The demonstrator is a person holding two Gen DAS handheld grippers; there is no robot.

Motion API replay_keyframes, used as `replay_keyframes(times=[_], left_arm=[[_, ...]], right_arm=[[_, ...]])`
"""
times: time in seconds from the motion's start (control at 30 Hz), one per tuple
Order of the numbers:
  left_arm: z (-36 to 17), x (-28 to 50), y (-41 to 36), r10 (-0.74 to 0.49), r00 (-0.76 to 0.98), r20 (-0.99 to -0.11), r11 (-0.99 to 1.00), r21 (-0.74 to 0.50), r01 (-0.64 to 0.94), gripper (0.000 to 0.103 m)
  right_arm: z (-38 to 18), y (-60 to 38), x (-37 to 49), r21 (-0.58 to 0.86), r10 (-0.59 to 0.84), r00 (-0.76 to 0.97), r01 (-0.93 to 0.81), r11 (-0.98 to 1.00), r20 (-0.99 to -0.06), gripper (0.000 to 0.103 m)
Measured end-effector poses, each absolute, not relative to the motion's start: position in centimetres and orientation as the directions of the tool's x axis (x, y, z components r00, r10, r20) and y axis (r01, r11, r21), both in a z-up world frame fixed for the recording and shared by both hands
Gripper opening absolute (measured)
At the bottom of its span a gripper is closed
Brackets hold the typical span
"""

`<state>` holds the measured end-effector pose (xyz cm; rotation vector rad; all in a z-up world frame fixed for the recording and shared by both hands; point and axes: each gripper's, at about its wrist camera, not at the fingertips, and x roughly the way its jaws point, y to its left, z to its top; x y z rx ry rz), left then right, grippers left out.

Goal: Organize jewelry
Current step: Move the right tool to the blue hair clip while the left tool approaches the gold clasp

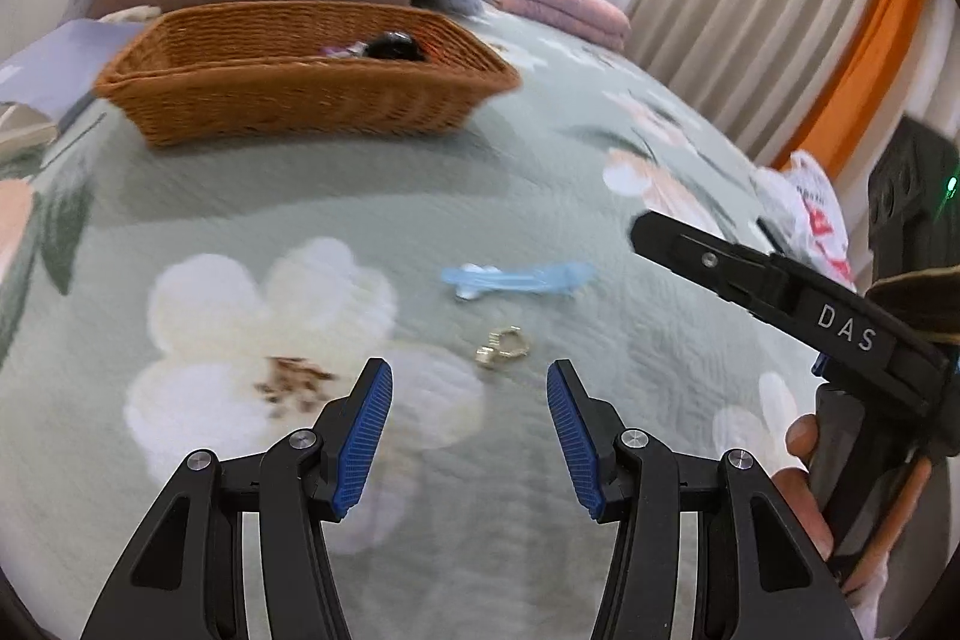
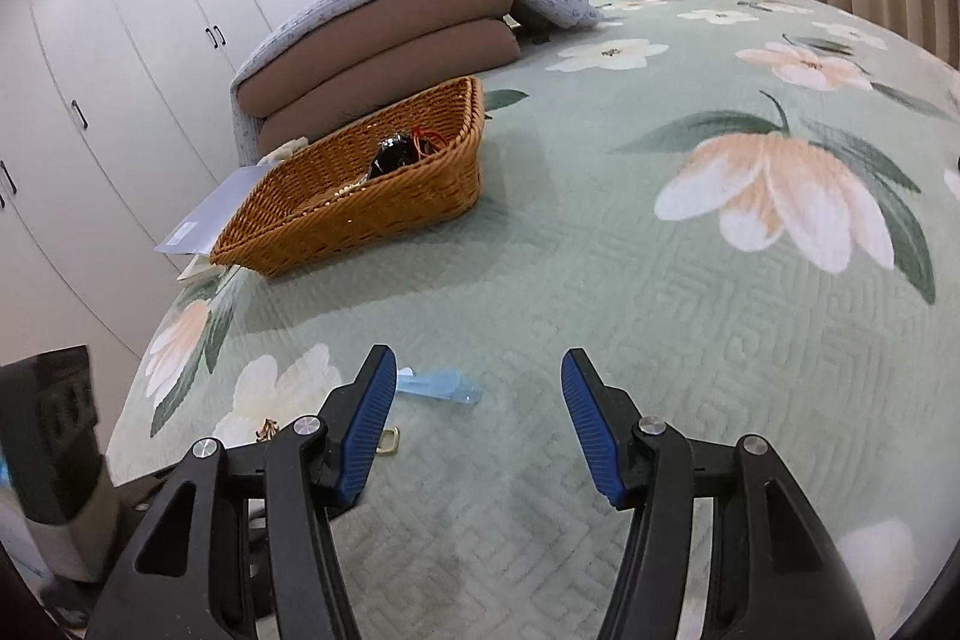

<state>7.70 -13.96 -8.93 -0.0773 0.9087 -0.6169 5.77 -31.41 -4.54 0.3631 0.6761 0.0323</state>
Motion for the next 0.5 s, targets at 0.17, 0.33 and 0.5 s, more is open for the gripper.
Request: replay_keyframes(times=[0.17,0.33,0.5], left_arm=[[-10.0,8.5,-17.3,-0.421,0.482,-0.769,0.874,-0.202,0.441,0.055],[-10.1,8.8,-17.9,-0.370,0.507,-0.778,0.897,-0.155,0.415,0.050],[-10.1,9.6,-16.1,-0.333,0.519,-0.788,0.915,-0.138,0.378,0.017]], right_arm=[[-5.2,-31.5,5.9,0.351,0.156,0.772,0.092,0.932,-0.617,0.062],[-5.5,-30.3,6.4,0.328,0.159,0.760,0.075,0.942,-0.630,0.062],[-5.5,-28.6,7.1,0.272,0.150,0.743,0.045,0.961,-0.652,0.060]])
